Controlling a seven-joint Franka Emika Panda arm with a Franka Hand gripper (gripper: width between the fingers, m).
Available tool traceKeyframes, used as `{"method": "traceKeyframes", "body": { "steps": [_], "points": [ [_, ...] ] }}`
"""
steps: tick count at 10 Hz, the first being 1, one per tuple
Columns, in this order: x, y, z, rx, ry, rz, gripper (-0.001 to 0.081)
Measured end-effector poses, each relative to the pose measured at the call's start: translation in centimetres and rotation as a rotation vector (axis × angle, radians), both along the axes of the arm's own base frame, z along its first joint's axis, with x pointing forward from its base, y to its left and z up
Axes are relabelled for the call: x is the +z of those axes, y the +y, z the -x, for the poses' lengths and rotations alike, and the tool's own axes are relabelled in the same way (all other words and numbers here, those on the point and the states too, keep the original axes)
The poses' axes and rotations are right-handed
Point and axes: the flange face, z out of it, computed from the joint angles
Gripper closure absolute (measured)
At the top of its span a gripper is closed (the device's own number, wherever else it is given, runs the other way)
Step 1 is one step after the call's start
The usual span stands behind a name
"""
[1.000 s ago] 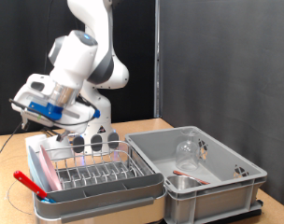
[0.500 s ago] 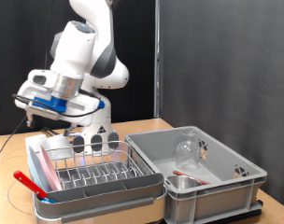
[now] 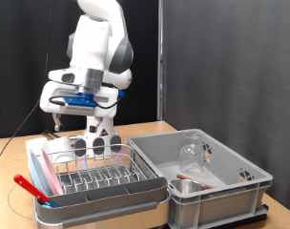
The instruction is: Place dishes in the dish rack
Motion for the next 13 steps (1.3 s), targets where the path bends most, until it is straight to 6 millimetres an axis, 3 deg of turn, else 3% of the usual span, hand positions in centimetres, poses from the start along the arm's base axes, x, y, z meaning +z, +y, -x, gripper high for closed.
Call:
{"method": "traceKeyframes", "body": {
  "steps": [3,7,10,13],
  "points": [
    [0.5,1.6,-0.9,0.093,-0.015,-0.135,-0.0002],
    [2.9,6.8,-3.4,0.337,-0.006,-0.209,-0.0002],
    [2.8,7.0,-3.5,0.39,-0.003,-0.214,-0.0002],
    [4.0,11.2,-4.5,0.55,0.026,-0.215,-0.0002]
  ]
}}
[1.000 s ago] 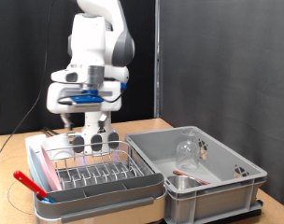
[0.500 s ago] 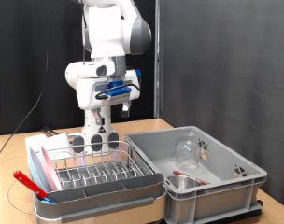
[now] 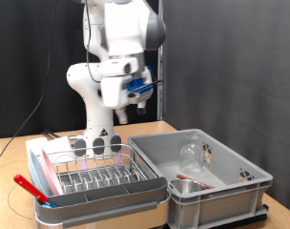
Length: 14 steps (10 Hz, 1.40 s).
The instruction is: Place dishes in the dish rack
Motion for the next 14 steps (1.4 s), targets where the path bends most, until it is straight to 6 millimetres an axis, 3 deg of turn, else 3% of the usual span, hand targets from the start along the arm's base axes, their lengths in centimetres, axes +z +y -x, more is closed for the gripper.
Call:
{"method": "traceKeyframes", "body": {
  "steps": [3,6,11,14],
  "points": [
    [0.5,4.2,-0.8,0.023,0.063,-0.031,-0.0002],
    [0.4,4.6,-1.1,0.009,0.001,-0.065,-0.0002],
    [-0.3,11.7,-1.7,0.016,0.068,-0.103,-0.0002],
    [-0.6,14.7,-2.1,0.063,0.074,-0.095,-0.0002]
  ]
}}
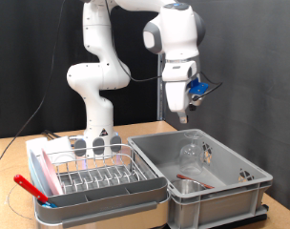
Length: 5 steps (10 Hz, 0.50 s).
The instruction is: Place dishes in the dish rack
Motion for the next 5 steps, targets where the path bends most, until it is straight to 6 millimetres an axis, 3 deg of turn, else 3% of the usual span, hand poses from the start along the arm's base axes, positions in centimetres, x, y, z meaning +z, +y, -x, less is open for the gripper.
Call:
{"method": "traceKeyframes", "body": {
  "steps": [5],
  "points": [
    [-0.62,0.5,0.02,0.03,-0.022,-0.012,-0.0002]
  ]
}}
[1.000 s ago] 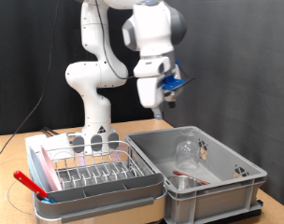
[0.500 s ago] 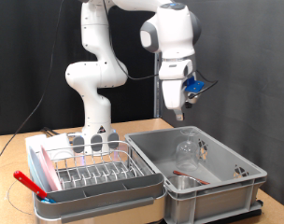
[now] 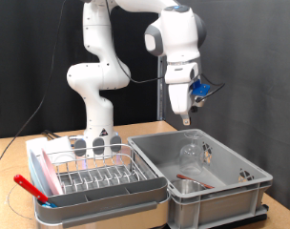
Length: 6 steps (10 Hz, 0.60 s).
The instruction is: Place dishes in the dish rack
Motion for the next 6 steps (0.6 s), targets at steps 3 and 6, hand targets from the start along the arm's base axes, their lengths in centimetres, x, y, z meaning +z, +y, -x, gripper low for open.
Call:
{"method": "traceKeyframes", "body": {
  "steps": [3,6],
  "points": [
    [-3.5,1.1,0.2,0.013,0.029,0.052,-0.0002],
    [-8.1,2.0,-0.6,0.013,0.047,0.065,-0.0002]
  ]
}}
